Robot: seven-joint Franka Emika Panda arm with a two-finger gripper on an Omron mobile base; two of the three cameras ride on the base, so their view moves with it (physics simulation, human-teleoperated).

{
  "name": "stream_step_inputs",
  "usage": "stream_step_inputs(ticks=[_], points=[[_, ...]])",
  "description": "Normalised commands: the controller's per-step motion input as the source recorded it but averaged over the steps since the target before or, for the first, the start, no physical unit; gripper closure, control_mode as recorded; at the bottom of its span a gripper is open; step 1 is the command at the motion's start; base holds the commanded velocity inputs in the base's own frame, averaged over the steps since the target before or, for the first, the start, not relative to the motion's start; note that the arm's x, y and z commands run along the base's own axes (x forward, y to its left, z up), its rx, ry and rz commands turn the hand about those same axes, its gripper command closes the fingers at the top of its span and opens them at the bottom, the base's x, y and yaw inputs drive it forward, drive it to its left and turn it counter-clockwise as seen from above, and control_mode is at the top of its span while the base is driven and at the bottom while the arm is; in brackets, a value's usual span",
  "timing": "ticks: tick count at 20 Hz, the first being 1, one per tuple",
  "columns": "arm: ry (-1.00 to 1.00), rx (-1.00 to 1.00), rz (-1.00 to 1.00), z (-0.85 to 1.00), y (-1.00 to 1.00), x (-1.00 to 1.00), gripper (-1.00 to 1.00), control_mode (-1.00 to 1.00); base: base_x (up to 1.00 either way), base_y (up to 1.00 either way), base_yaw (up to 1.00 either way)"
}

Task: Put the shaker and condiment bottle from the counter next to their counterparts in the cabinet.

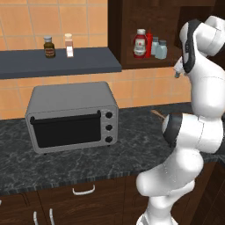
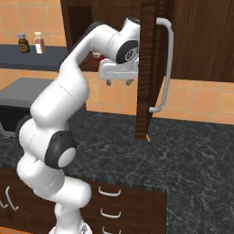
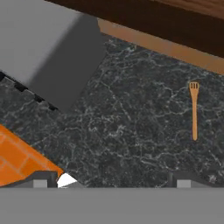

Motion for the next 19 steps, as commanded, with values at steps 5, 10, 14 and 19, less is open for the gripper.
stream_step_inputs(ticks=[5, 10, 14, 19], points=[[-0.10, -0.13, 0.00, -1.00, 0.66, -0.94, -1.00, -1.00, 0.00, 0.00, 0.00], [-0.21, -0.09, -0.01, -0.99, 0.56, -0.92, -1.00, -1.00, 0.00, 0.00, 0.00], [-0.13, -0.02, -0.04, -0.88, 0.47, -0.83, -1.00, -1.00, 0.00, 0.00, 0.00], [0.00, -0.01, -0.06, -0.81, 0.39, -0.53, -1.00, -1.00, 0.00, 0.00, 0.00]])
